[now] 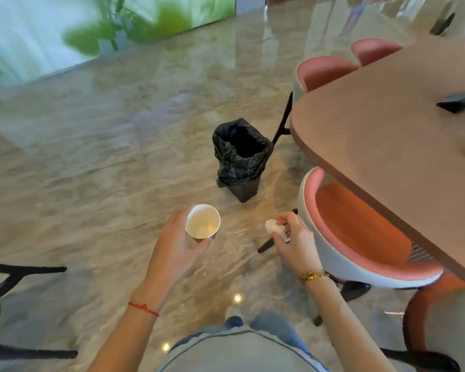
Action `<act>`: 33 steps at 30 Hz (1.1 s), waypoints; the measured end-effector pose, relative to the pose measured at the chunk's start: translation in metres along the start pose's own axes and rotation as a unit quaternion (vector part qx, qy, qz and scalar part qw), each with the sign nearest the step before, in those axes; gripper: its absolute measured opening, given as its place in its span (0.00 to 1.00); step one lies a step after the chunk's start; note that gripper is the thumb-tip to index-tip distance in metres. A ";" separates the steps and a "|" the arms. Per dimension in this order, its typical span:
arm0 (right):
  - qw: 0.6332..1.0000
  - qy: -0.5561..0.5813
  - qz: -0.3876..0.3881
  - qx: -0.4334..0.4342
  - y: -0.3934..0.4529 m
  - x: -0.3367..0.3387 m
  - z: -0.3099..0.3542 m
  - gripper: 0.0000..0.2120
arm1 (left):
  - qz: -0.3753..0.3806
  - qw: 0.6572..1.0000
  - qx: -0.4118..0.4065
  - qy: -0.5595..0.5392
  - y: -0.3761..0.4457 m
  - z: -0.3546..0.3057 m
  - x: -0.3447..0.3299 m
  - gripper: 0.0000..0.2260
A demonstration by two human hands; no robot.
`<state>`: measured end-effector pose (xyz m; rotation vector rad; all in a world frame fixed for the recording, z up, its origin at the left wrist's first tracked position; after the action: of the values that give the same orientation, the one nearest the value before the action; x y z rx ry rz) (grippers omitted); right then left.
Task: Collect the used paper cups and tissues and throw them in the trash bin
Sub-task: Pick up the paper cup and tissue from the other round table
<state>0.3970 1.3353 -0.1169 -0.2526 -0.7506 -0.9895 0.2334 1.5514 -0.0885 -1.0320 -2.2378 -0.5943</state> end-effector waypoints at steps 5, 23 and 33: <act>1.000 0.006 0.011 -0.020 0.094 -0.011 -0.017 0.09 | 0.019 1.000 0.018 -0.001 0.104 0.010 -0.024 0.34; 0.994 -0.004 0.105 -0.023 0.481 -0.057 -0.090 0.07 | 0.017 0.997 0.074 -0.002 0.461 0.028 -0.136 0.32; 0.987 -0.012 0.143 -0.066 0.607 -0.103 -0.119 0.09 | 0.111 0.987 0.112 0.005 0.603 0.071 -0.197 0.36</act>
<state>0.9203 1.6735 -0.1913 -0.4749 -0.6499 -0.7643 0.7873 1.8527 -0.1861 -1.1372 -2.0867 -0.2451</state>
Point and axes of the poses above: each hand's wrist, its own y-axis towards the middle knuckle, its own x-axis out of the back of the hand, z = x × y, the point moved 7 cm from there along y, towards the middle knuckle, and after that the axes turned 1 degree about x, right-handed, at the moved point
